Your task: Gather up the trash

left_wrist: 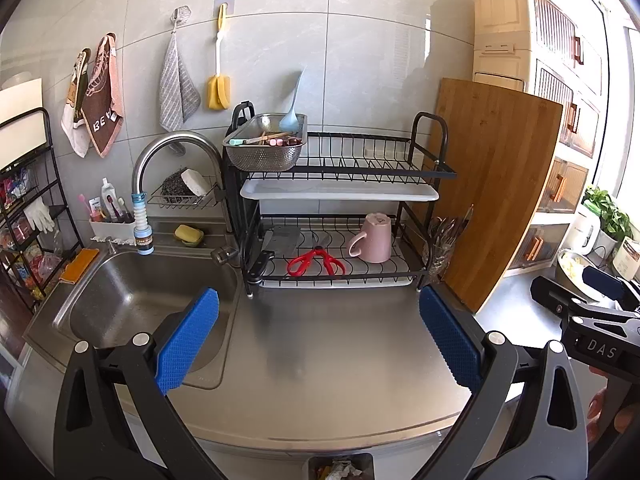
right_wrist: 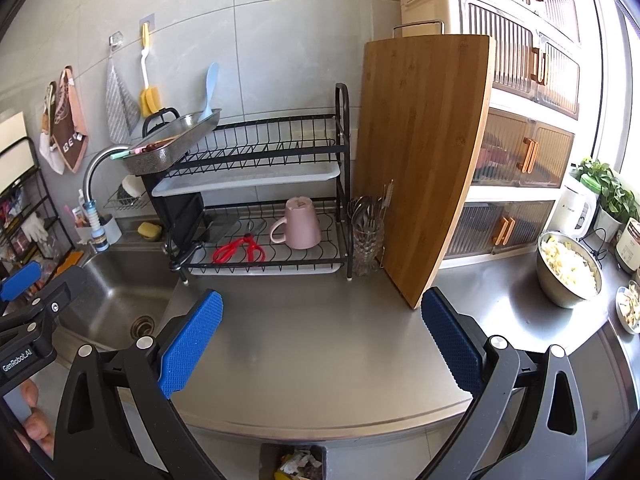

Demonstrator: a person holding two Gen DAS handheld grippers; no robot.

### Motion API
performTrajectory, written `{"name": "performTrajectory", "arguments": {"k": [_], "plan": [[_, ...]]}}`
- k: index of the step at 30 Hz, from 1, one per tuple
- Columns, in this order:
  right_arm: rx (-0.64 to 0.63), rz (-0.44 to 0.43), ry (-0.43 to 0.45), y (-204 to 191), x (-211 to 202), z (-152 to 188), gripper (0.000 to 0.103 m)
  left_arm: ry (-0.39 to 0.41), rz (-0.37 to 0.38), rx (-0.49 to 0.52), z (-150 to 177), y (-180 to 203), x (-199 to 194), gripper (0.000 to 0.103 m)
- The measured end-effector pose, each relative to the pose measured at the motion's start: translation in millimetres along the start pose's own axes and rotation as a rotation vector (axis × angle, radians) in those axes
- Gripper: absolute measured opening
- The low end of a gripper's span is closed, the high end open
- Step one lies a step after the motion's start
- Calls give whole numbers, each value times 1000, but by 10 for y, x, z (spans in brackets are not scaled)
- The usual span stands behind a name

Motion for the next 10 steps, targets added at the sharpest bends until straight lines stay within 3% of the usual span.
{"name": "performTrajectory", "arguments": {"k": [10], "plan": [[3,2,4,12,1,-9,100,-36,25,-14,33,6,59,95]]}}
Point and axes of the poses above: each gripper's, at about its wrist camera, not at the fingertips, and x roughly the way its jaws point, y to its right, z to its underside, the point moved 2 cm from there along x, roughly the way its jaws point
